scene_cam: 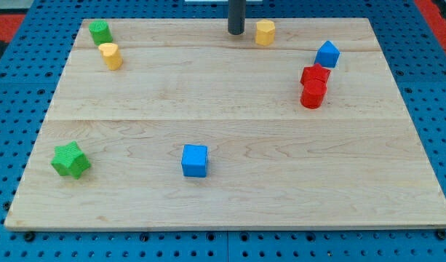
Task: Push the yellow heart to the left of the yellow hexagon
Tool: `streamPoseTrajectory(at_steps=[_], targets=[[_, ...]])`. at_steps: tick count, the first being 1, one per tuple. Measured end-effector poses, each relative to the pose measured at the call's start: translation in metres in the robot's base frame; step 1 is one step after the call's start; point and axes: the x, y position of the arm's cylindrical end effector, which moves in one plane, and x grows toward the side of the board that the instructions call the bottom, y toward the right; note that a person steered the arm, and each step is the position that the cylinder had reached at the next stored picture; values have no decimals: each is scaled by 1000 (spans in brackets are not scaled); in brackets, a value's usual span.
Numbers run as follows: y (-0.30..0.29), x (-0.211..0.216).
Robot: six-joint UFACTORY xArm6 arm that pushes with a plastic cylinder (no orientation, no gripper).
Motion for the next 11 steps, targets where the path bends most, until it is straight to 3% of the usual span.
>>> streamPoseTrajectory(at_steps=[1, 2, 3, 4, 5, 6, 9, 10, 11], targets=[[81, -7], [85, -7], [-27, 71], [-168, 120], [-265, 107], [-261, 70], [31, 47], [75, 9], [90, 3]])
